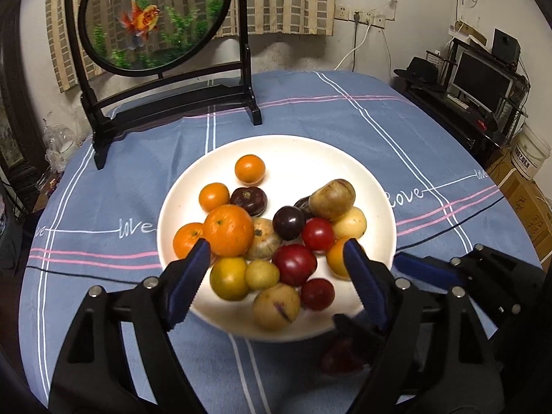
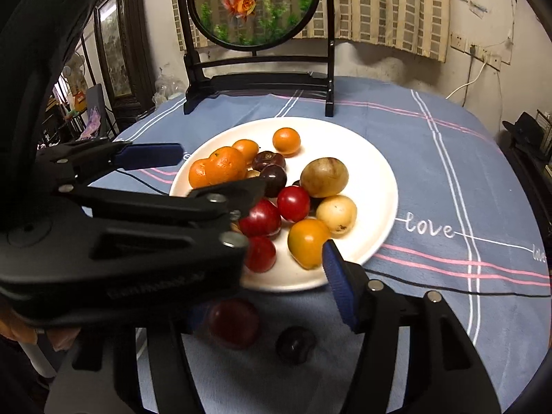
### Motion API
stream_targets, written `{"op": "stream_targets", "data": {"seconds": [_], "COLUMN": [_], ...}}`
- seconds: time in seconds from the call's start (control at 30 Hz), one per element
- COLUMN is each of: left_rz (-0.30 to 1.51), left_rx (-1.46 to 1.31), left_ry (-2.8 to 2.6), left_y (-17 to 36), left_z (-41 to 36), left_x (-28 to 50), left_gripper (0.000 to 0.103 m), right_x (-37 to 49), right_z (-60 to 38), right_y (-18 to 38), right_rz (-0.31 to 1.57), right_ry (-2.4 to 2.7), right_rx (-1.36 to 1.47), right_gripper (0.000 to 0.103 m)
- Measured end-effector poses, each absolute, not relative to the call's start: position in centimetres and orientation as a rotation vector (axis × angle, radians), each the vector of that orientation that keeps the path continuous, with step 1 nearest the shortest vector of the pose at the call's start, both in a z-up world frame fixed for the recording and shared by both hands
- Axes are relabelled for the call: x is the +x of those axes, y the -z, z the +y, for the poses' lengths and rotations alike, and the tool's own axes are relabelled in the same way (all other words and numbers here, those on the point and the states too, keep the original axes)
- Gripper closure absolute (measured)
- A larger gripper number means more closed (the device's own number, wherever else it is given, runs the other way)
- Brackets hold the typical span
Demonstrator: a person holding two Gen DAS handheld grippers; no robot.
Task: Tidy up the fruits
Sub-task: 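Carry the plum and tomato onto the white plate and open both tools, then withdraw both tools from the plate toward the last two fruits, then grasp the large red fruit with the left tool while the right tool grasps the small dark plum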
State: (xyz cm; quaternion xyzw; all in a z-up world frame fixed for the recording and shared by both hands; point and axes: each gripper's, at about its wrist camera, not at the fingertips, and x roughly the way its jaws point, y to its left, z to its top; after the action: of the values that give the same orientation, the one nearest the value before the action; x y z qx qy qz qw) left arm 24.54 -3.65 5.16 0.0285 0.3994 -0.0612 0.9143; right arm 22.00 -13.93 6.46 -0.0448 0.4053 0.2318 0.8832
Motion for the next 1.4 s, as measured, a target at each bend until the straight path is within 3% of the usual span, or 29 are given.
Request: {"op": "stream_targets", "data": {"seconds": [0.23,0.83,1.27,1.33,1.4], "left_rz": [0.828,0.922,0.967,0.971,0.978], "left_rx": [0.038,0.041,0.120,0.131,0.135], "left_ry": [0.116,0.116,0.158,0.161,0.169], "left_y": [-5.4,-1.0,1.9,2.4,2.8], "left_z": [-3.1,-3.8,-6.7,-7.1,-7.3], "left_x": [21.8,16.7,17.1,17.5,18.0], "left_gripper": [0.014,0.014,0.014,0.015,0.024], "right_x": [19.5,13.3,12.7,12.7,12.8], "right_z": [-16.6,-20.4,-21.2,-21.2,-21.3], "right_y": [-6.5,-2.5,-2.1,-2.0,-2.0], "right_rz": [0.846,0.930,0.935,0.937,0.940], "right_ry": [-0.436,-0.400,-0.393,-0.392,-0.398], "right_rx": [-0.084,0.050,0.054,0.054,0.059], "right_gripper": [0.042,0.042,0.042,0.042,0.042]}}
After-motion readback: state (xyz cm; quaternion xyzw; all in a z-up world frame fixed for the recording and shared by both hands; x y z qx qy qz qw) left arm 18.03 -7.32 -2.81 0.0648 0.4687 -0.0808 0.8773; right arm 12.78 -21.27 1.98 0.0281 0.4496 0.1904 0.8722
